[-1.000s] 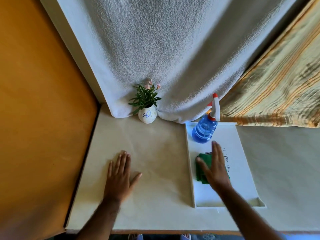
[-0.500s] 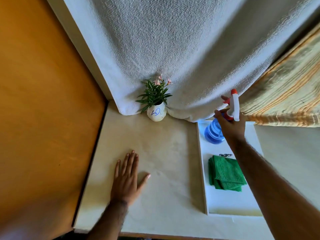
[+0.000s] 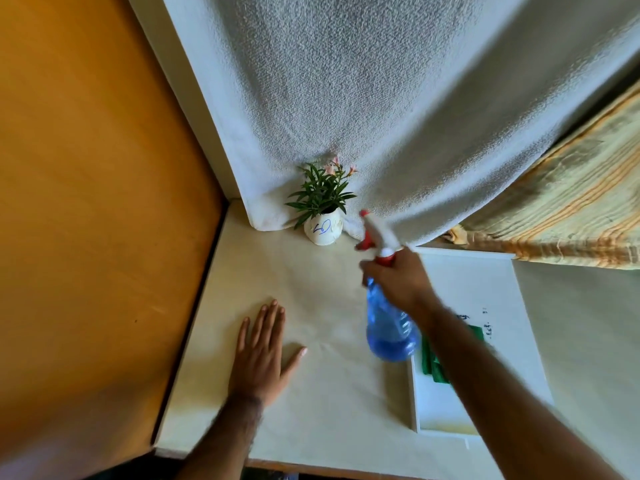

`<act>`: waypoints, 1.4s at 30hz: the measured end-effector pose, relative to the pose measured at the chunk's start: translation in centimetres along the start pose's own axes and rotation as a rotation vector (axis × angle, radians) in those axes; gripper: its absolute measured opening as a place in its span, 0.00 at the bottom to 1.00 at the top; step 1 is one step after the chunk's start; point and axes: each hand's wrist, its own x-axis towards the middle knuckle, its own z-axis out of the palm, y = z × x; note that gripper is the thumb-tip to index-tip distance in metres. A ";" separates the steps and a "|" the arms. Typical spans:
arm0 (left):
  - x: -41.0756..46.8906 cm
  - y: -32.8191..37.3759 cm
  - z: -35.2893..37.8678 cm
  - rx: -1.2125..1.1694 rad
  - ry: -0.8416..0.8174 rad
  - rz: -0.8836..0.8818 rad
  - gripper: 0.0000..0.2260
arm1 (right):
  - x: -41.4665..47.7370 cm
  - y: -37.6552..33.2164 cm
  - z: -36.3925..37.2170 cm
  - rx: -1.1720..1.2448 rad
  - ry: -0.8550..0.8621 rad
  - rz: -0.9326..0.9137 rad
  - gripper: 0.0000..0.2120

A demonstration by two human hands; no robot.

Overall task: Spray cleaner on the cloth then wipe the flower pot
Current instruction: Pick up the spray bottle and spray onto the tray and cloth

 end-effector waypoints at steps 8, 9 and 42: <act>0.2 0.1 0.0 0.015 0.011 0.008 0.39 | 1.2 0.3 6.4 -0.204 -0.110 0.159 0.09; 0.2 0.1 0.0 0.012 0.007 0.005 0.39 | 1.5 0.0 6.5 -0.220 -0.108 0.166 0.10; 0.0 -0.1 0.1 -0.033 0.058 0.028 0.38 | 1.2 0.6 -6.1 0.266 0.478 -0.054 0.03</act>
